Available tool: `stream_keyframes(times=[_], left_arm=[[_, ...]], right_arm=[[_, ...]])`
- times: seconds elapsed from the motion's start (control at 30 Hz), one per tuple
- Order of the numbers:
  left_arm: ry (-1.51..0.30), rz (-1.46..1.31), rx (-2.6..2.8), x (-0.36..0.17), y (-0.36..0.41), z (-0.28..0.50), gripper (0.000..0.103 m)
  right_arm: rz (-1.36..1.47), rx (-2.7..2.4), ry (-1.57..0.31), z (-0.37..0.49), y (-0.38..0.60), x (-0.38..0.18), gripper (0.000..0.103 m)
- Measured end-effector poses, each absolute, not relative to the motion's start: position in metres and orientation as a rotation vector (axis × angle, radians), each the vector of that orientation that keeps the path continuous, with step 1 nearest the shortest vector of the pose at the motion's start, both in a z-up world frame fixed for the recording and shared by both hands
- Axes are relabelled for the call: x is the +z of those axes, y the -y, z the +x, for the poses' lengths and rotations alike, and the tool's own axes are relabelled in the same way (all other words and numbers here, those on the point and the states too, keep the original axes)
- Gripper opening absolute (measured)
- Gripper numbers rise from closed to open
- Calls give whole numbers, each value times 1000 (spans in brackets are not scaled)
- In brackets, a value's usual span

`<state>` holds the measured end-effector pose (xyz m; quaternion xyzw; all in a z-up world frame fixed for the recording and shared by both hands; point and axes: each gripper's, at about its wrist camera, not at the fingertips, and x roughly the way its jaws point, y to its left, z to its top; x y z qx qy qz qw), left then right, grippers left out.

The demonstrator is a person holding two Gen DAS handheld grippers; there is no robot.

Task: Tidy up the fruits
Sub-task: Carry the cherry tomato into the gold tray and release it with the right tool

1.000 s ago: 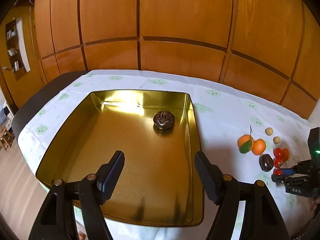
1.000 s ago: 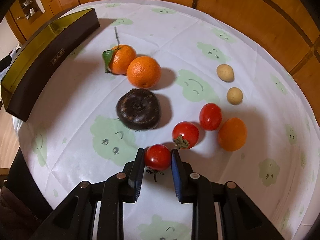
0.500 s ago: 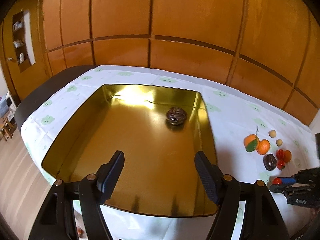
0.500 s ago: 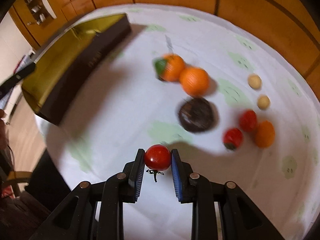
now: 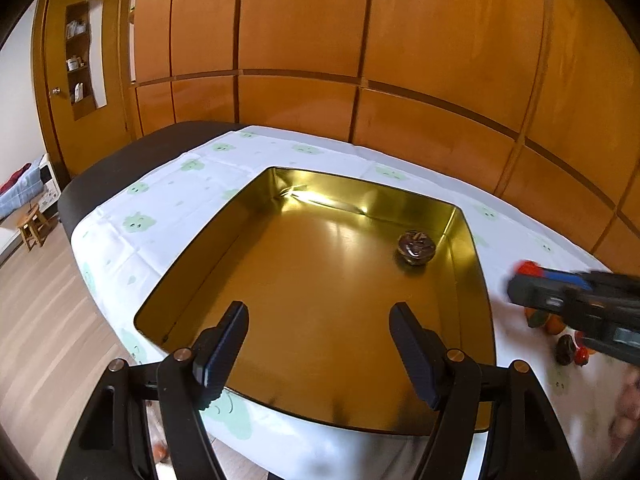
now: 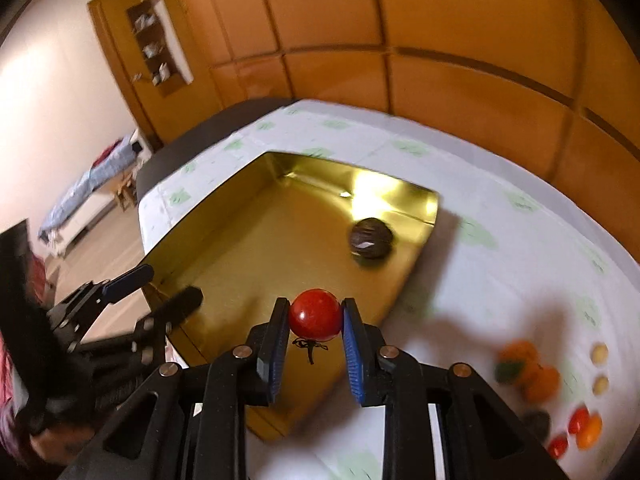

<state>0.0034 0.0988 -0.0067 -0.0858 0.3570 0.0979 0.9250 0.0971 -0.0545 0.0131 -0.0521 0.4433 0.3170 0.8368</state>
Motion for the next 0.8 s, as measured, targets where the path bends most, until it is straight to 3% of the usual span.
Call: stream_keyframes(times=[0.4,0.8], left_arm=[[-752,-187,204,-15,-105,4,74],[-755,-176,194,-15,-99,3,74]], right_arm=[[-259,615,-1004,120,20,-37,26],[-183,557,-948,111,35,-28,27]])
